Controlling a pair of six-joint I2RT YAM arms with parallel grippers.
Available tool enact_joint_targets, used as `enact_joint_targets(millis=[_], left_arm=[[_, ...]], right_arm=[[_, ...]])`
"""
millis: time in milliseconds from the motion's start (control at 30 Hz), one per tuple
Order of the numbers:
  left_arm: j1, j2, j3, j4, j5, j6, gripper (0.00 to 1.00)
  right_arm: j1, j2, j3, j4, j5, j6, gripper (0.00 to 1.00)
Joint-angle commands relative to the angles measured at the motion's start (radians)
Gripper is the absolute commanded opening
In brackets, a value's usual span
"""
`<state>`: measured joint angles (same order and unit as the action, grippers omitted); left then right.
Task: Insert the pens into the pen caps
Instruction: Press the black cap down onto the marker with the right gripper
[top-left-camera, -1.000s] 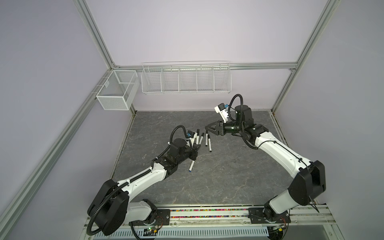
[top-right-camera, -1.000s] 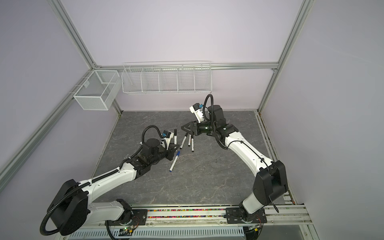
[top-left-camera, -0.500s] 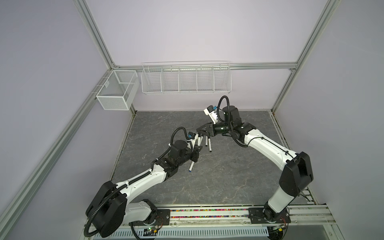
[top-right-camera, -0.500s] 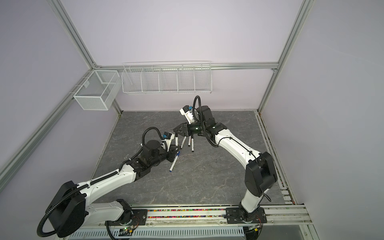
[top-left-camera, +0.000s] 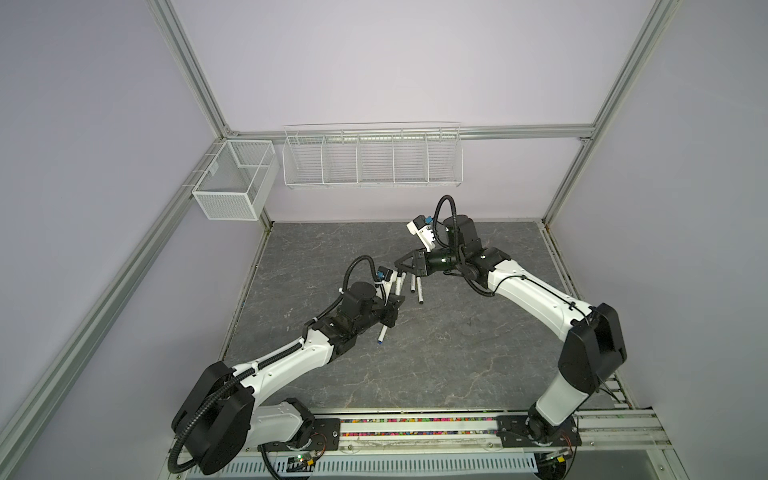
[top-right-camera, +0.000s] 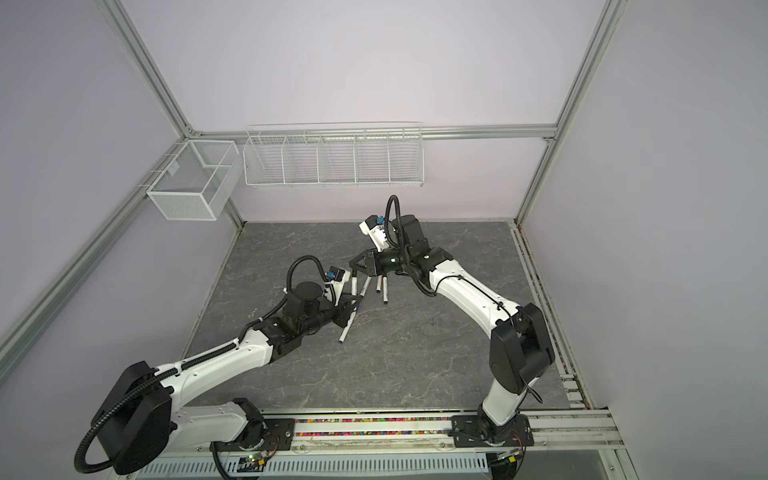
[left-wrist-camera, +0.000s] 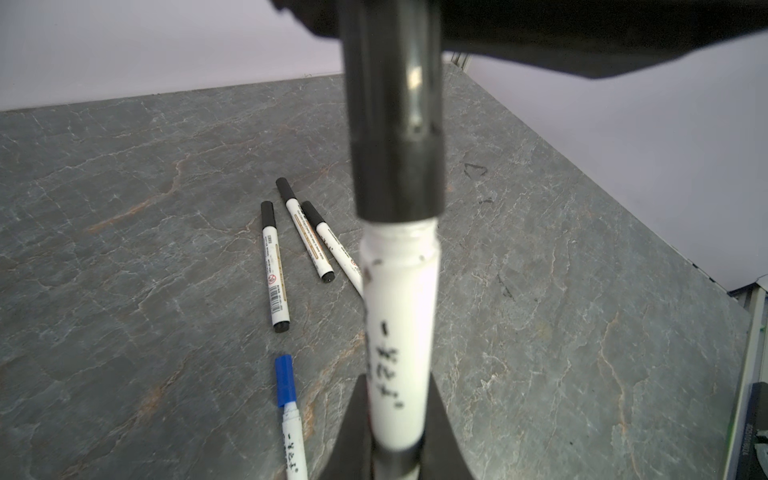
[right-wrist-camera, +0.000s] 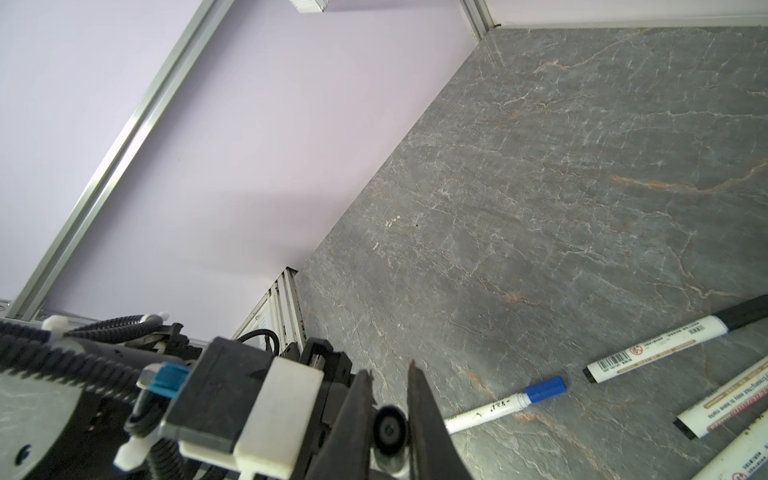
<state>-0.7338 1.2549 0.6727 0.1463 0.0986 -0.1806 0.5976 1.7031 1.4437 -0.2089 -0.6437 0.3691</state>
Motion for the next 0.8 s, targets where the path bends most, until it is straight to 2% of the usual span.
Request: enact_joint_targets(millis=[0,200,400,767], left_arm=[[-0.001,-0.018,0.048,0.07,0.005,0.018,0.0],[-0.001,0.004,0.079,0.064,0.021,0.011,0.0],[-0.001,0.012,0.099,0.048,0.006,0.015,0.0],[-0.001,0.053,0.151,0.006,-0.078,0.007,0.0]], right_arm=[[0.007,0.033,-0.032,-0.118,0.0,-0.041,0.18],[0.008,0.044,-0.016,-0.195,0.013,-0.069,0.18],[0.01,0.061,0.019,-0.273,0.148,-0.093,0.13],[0.033,0.071,0.047,-0.335,0.037,-0.103,0.1]])
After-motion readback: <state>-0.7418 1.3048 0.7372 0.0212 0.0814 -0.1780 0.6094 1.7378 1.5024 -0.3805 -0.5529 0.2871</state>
